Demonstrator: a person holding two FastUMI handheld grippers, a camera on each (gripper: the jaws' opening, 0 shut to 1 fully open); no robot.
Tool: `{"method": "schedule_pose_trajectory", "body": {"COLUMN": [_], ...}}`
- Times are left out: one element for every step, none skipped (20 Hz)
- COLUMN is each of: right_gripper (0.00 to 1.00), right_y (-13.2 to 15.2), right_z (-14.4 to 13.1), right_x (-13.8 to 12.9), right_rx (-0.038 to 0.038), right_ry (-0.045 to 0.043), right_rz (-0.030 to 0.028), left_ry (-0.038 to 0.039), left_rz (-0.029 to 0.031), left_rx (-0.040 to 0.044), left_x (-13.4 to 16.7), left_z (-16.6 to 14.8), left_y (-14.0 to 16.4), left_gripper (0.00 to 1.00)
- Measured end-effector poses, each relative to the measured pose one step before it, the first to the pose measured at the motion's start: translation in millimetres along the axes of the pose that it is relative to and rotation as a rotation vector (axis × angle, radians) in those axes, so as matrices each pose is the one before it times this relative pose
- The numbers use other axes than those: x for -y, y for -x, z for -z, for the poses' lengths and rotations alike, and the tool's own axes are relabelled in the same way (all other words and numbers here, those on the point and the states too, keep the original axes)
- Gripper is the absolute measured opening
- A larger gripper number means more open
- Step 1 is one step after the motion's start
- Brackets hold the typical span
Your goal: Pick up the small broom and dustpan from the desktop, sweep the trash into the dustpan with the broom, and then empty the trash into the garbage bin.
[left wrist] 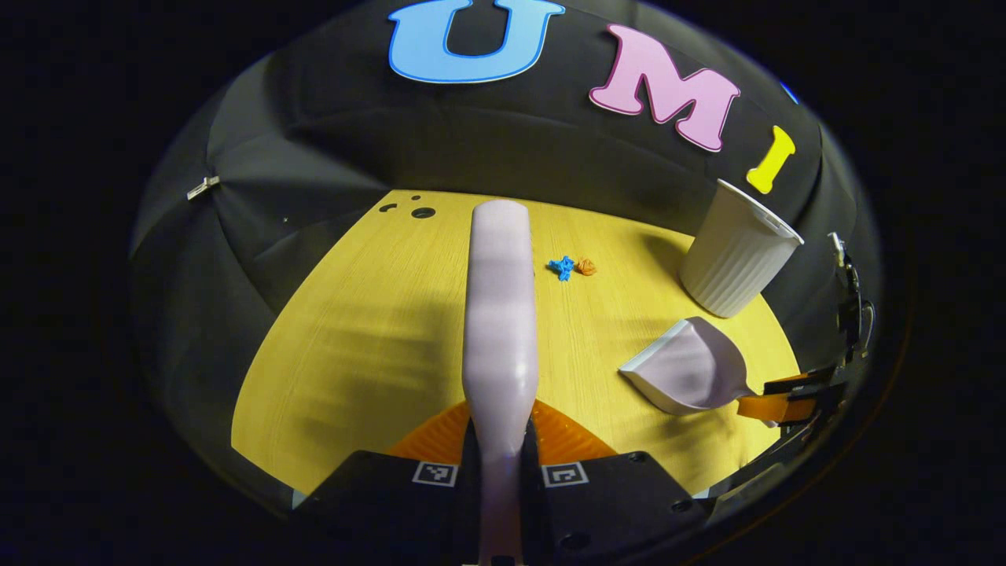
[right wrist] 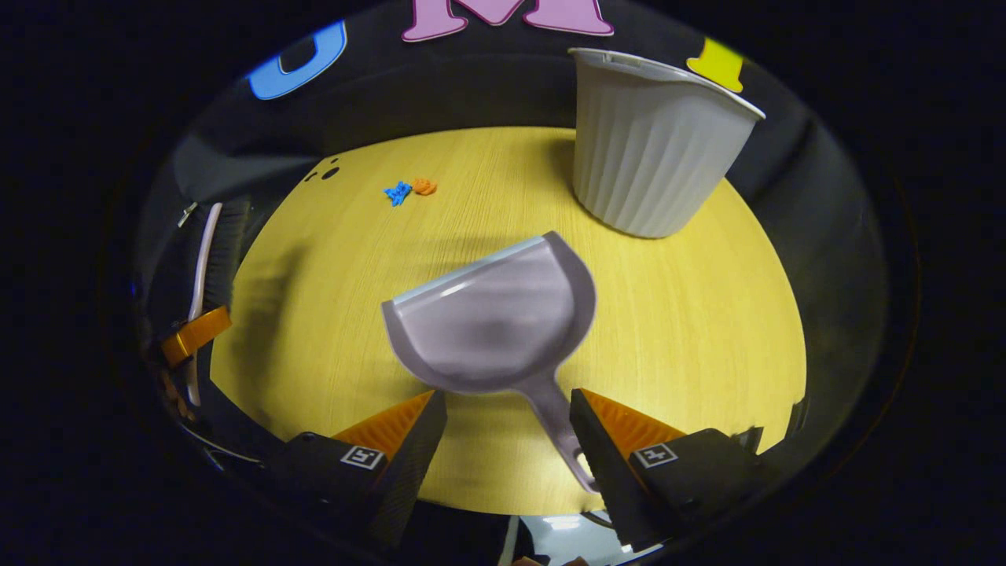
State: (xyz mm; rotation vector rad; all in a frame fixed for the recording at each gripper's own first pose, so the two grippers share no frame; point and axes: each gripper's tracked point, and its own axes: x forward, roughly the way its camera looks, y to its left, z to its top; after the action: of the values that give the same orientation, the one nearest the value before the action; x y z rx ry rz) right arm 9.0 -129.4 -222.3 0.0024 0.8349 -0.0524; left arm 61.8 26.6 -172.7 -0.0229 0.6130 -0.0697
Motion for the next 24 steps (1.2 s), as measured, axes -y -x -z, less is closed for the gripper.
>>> {"method": "schedule_pose_trajectory", "body": {"right_gripper": [0.98,0.99,0.99,1.00,1.00,0.99,0.96,0.98,0.98,0.97,0.97,0.96,0.94,0.90,0.88,0.82,0.79,0.80,0.75,0.61,0.50,0.40,0.46,0.38], "right_y": [-4.15,-5.39,-7.99,-12.99,-6.67,-5.44,-0.05,1.17,-3.08,-4.54,-5.53,-8.98,-8.14,-5.34,-6.75,-4.78,-0.52,-1.50,-1.35,-4.89,1.78,-2.50,1.20,-0.03], "right_z": [0.82,6.61,5.07,3.39,3.40,4.17,9.00,2.16,-1.61,-1.04,2.99,2.13,0.63,-1.98,-4.82,-2.56,-4.18,-3.09,-3.42,-3.86,-2.32,1.42,-2.65,0.72], "right_x": [6.46,3.21,1.09,1.09,-6.65,1.23,0.26,-0.17,-1.42,1.55,1.06,-2.17,-5.50,-3.11,1.14,0.82,0.26,-0.58,0.54,-1.03,-1.41,-0.01,-0.54,0.05], "right_rx": [-0.01051,-0.02810,-0.02180,-0.01739,-0.00773,-0.02409,-0.02966,-0.00382,0.01421,0.00842,-0.00763,-0.01607,-0.01356,0.00034,0.01133,0.00959,0.01516,0.00861,0.01200,0.00169,0.00233,-0.01057,-0.00092,-0.00418], "right_ry": [0.05146,0.04724,0.03544,0.02504,-0.00702,-0.00293,0.00769,0.00857,0.01229,0.01391,0.00197,-0.01021,-0.01257,-0.00870,0.00139,0.00717,0.00797,0.00646,0.00914,0.00588,0.00494,0.00687,0.00842,0.00671], "right_rz": [0.00698,0.00249,-0.00154,0.00004,-0.02279,-0.00008,-0.00972,-0.00888,-0.01162,-0.00289,0.00174,-0.01214,-0.02120,-0.01691,-0.00040,0.00183,0.00032,-0.00640,-0.00056,-0.00483,-0.00786,-0.01007,-0.02073,-0.02351], "left_ry": [0.00610,0.00215,-0.00314,-0.00844,-0.00257,0.00345,0.00400,-0.00089,0.00073,0.00565,0.01035,0.00895,0.00399,-0.00246,-0.00589,-0.00497,-0.00224,-0.00380,-0.00253,-0.00143,-0.00292,-0.01031,-0.01800,-0.02397], "left_rz": [0.00738,0.00497,0.00218,-0.00434,-0.00335,-0.00090,-0.00157,-0.00508,-0.00655,-0.00221,0.00034,-0.00150,0.00002,-0.00142,-0.00277,-0.00205,-0.00066,-0.00119,-0.00261,0.00020,0.00142,-0.00050,-0.00356,-0.00453], "left_rx": [0.00054,0.00004,-0.00409,-0.00586,-0.00241,-0.00338,-0.00828,-0.00239,0.00405,-0.00290,-0.00870,-0.01098,-0.01078,-0.00730,-0.00642,-0.00825,-0.01132,-0.00831,-0.00859,-0.01113,-0.01269,-0.01248,-0.01233,-0.01128], "left_x": [4.11,3.27,1.83,1.38,0.14,0.47,0.42,-1.22,-0.84,-0.79,0.32,-0.70,0.14,-0.10,-0.59,-0.59,-0.07,-0.80,-1.18,-0.43,-1.09,-0.65,-2.65,-2.35], "left_z": [-0.63,-1.07,0.68,0.68,-1.06,0.05,-0.22,1.13,-1.61,0.36,0.50,2.34,2.26,-0.03,-0.14,-1.01,-1.03,-0.99,-1.27,-1.42,-0.50,-1.76,-1.34,-4.21], "left_y": [-0.39,-1.62,-2.44,-2.09,-1.80,-1.40,-0.68,-0.78,-1.32,-1.61,-3.15,-3.44,-3.38,-3.99,-4.02,-4.59,-5.02,-3.70,-5.15,-4.99,-5.71,-6.41,-7.04,-7.55], "left_gripper": [0.25,0.25,0.25,0.25,0.24,0.24,0.24,0.24,0.24,0.24,0.24,0.24,0.25,0.25,0.24,0.24,0.28,0.25,0.24,0.28,0.28,0.24,0.24,0.24]}}
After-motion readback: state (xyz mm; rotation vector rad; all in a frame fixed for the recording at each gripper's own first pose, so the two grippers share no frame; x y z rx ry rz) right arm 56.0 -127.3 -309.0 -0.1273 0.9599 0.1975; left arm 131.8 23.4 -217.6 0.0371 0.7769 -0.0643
